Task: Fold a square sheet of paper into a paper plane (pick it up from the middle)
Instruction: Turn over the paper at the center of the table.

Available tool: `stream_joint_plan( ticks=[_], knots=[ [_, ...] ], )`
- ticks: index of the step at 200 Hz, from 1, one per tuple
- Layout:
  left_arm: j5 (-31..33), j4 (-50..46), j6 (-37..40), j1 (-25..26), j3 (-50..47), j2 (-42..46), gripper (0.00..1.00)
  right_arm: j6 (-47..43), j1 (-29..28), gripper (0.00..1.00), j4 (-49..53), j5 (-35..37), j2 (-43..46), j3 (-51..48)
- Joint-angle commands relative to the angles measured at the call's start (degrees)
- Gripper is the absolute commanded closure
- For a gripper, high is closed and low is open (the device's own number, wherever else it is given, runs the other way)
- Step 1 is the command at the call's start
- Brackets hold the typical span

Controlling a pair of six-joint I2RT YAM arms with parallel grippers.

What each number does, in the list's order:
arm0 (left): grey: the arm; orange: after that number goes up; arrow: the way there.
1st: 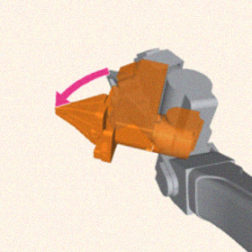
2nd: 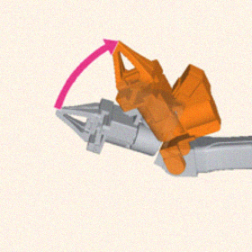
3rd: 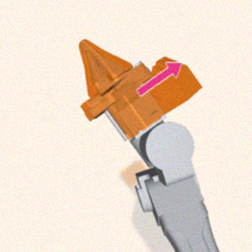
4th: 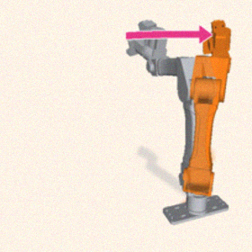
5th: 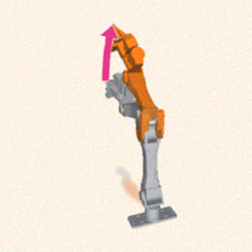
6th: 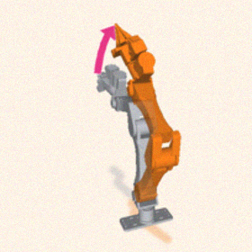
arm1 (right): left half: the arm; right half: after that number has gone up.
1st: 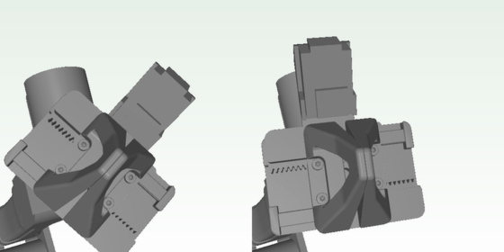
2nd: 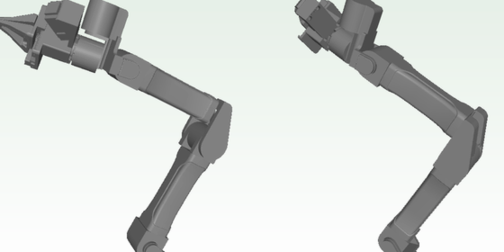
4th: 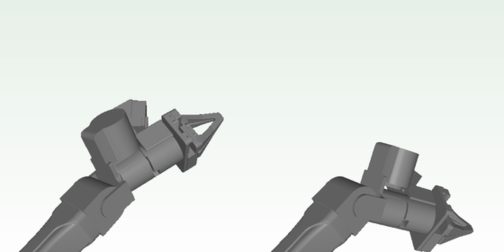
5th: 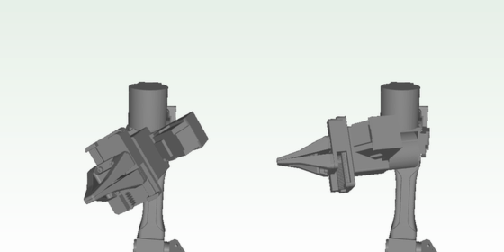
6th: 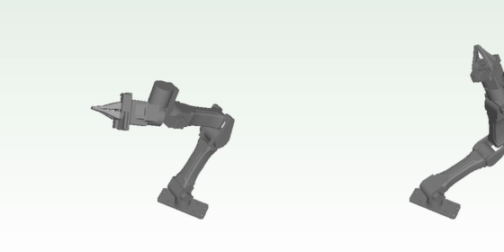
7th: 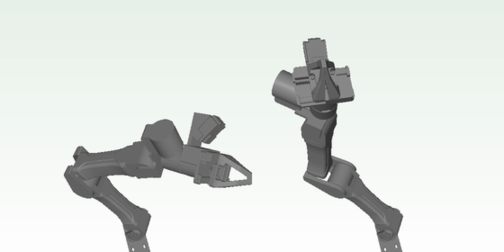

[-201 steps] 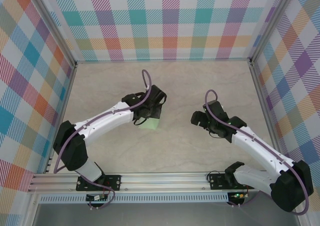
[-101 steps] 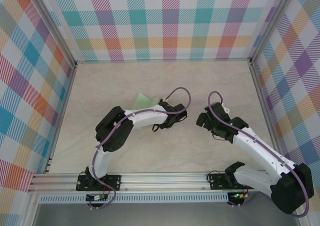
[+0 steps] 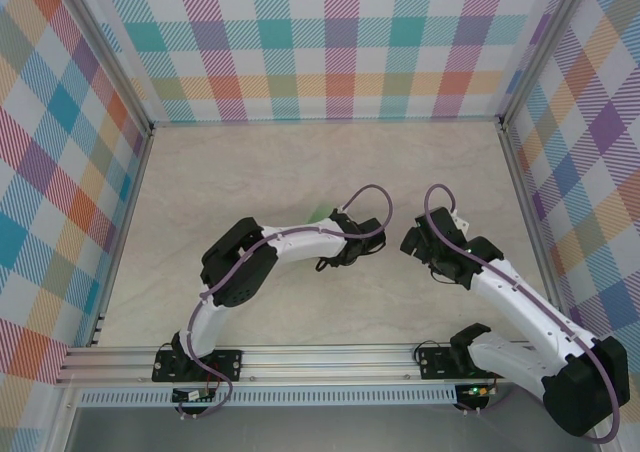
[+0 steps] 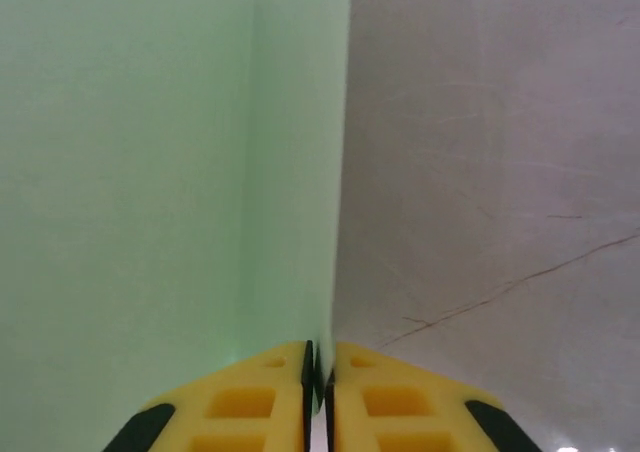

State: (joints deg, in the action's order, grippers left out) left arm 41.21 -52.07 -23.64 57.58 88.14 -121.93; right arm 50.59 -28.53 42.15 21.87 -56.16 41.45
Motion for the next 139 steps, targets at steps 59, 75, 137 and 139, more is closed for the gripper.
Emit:
stream_joint_plan(
  ticks=[59,75,137,139],
  knots=[
    [-27.08,9.73,-2.82,0.16,-2.71,12.08,0.56,-1.58,0.4,0.06,0.37,-1.73,-0.89,1.07],
    [-31.69,12.2,-2.95,-0.22,-3.84,16.46,0.49,-3.11,0.4,0.06,-0.74,-3.46,-1.98,1.85],
    [-39.11,22.3,-9.5,-12.51,-19.33,31.29,0.57,-10.2,0.41,0.06,-12.76,-20.13,-8.88,4.4],
    [-39.57,22.66,-9.76,-13.16,-19.96,31.48,0.58,-10.26,0.34,0.06,-13.25,-20.86,-9.23,4.42]
  ],
)
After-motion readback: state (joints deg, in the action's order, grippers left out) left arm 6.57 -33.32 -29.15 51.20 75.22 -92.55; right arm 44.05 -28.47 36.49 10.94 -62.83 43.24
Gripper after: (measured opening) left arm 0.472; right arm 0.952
